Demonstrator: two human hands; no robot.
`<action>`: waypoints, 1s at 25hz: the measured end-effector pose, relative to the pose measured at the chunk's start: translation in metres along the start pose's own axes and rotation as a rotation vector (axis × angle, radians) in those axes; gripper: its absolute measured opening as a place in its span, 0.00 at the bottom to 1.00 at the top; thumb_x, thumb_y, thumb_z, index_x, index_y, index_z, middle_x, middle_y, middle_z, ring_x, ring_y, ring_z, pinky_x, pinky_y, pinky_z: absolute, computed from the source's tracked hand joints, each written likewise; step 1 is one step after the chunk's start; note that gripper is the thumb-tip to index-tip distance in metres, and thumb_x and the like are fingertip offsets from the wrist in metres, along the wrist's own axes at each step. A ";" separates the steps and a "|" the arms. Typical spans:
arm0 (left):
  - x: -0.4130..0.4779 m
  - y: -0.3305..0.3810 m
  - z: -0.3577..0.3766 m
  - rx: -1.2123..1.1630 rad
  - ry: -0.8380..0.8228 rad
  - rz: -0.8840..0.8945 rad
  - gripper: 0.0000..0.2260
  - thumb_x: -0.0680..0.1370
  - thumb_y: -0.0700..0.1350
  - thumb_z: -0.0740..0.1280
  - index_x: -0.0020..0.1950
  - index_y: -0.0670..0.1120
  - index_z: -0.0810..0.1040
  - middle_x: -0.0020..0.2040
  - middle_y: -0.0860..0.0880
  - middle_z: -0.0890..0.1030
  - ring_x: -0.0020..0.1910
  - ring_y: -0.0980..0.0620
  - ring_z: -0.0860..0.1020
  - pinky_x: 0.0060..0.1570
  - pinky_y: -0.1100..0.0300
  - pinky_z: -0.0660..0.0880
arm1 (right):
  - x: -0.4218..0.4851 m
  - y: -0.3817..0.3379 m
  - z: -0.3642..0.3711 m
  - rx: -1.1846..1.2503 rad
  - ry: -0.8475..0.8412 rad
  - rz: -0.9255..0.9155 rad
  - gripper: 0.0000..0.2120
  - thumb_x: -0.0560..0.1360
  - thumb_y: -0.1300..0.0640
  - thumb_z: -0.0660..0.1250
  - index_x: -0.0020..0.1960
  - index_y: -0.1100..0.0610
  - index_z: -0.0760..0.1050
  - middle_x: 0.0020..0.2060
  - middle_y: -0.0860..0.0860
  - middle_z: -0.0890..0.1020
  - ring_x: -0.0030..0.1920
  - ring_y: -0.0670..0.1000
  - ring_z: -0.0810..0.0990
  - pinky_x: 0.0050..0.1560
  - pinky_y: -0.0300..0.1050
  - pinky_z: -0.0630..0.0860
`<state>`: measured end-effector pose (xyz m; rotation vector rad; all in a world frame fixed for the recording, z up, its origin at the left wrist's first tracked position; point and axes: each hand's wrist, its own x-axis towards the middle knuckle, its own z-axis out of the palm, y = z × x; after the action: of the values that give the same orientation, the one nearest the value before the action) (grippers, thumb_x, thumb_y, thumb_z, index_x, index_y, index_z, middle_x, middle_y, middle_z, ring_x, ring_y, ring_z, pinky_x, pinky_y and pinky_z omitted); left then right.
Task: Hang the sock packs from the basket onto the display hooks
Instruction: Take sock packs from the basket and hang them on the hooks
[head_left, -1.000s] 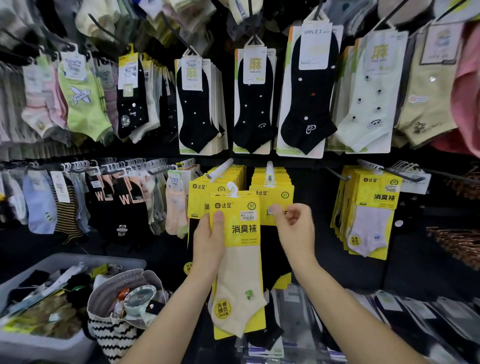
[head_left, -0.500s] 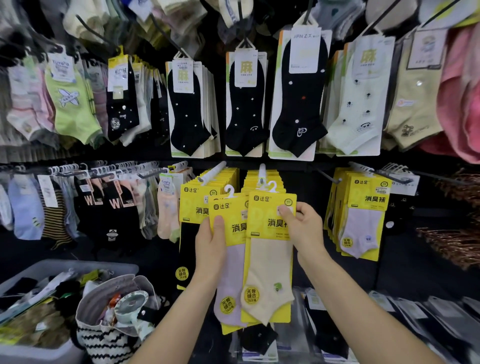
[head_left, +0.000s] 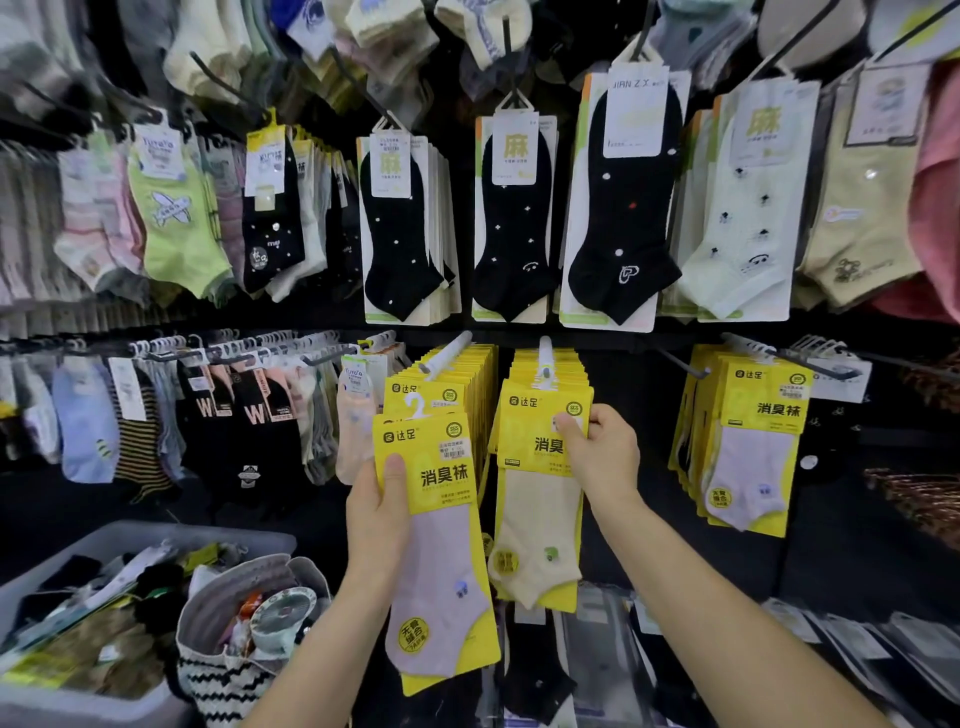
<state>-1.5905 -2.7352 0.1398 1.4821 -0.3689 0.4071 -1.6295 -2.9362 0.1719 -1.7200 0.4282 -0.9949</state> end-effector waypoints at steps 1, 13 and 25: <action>-0.002 0.005 0.002 -0.018 -0.019 0.018 0.14 0.82 0.45 0.56 0.45 0.60 0.76 0.43 0.56 0.81 0.45 0.54 0.80 0.38 0.67 0.74 | 0.000 0.001 0.001 -0.003 0.003 0.003 0.12 0.73 0.52 0.68 0.46 0.62 0.74 0.42 0.61 0.83 0.45 0.62 0.81 0.46 0.58 0.79; -0.012 0.014 0.038 -0.088 -0.098 -0.024 0.09 0.81 0.46 0.57 0.47 0.46 0.75 0.43 0.52 0.80 0.40 0.59 0.77 0.38 0.70 0.73 | -0.019 0.015 -0.032 -0.080 -0.025 -0.009 0.14 0.70 0.43 0.69 0.43 0.52 0.71 0.38 0.46 0.76 0.39 0.44 0.75 0.35 0.37 0.68; -0.013 0.016 0.047 -0.086 -0.079 -0.072 0.10 0.81 0.47 0.57 0.44 0.46 0.75 0.42 0.51 0.79 0.42 0.54 0.75 0.41 0.61 0.72 | -0.016 -0.006 -0.036 0.141 -0.105 0.007 0.04 0.74 0.55 0.68 0.41 0.50 0.76 0.41 0.50 0.85 0.41 0.47 0.83 0.43 0.47 0.80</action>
<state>-1.6089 -2.7823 0.1507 1.4257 -0.3901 0.2727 -1.6681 -2.9444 0.1748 -1.6342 0.2893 -0.9031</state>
